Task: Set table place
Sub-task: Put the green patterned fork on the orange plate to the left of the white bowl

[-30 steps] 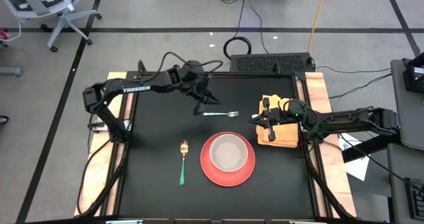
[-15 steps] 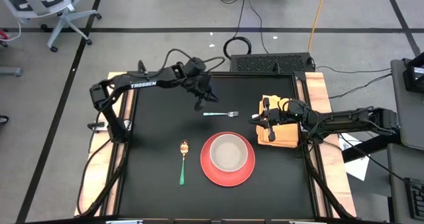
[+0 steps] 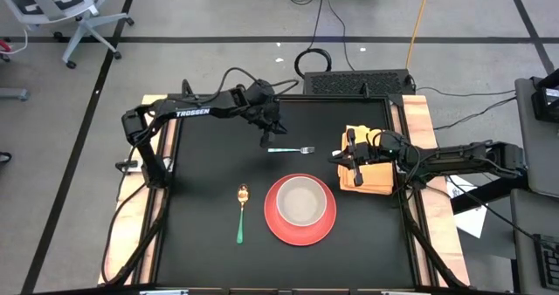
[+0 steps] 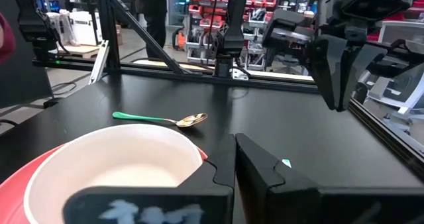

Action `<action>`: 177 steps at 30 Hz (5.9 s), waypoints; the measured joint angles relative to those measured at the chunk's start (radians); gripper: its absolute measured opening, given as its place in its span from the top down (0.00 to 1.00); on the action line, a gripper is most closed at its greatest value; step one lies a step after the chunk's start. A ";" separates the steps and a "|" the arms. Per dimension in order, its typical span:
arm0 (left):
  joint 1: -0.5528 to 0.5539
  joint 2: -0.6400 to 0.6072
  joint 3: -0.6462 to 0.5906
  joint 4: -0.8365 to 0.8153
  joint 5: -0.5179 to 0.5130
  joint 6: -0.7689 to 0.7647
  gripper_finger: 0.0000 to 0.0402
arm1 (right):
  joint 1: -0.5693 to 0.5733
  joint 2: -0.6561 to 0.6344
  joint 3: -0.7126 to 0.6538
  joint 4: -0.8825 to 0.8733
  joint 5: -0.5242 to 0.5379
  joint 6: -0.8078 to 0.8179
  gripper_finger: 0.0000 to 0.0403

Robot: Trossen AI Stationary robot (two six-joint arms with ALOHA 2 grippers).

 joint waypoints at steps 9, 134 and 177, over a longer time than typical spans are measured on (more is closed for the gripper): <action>-0.008 0.000 0.014 -0.057 -0.033 -0.016 0.92 | 0.000 0.000 0.000 0.000 0.000 -0.003 1.00; -0.107 0.440 0.424 -0.403 -0.154 0.031 0.66 | 0.000 0.000 -0.001 -0.002 0.003 0.004 1.00; -0.108 0.492 0.425 -0.385 -0.154 0.048 0.94 | 0.000 0.000 -0.001 -0.001 0.003 0.005 1.00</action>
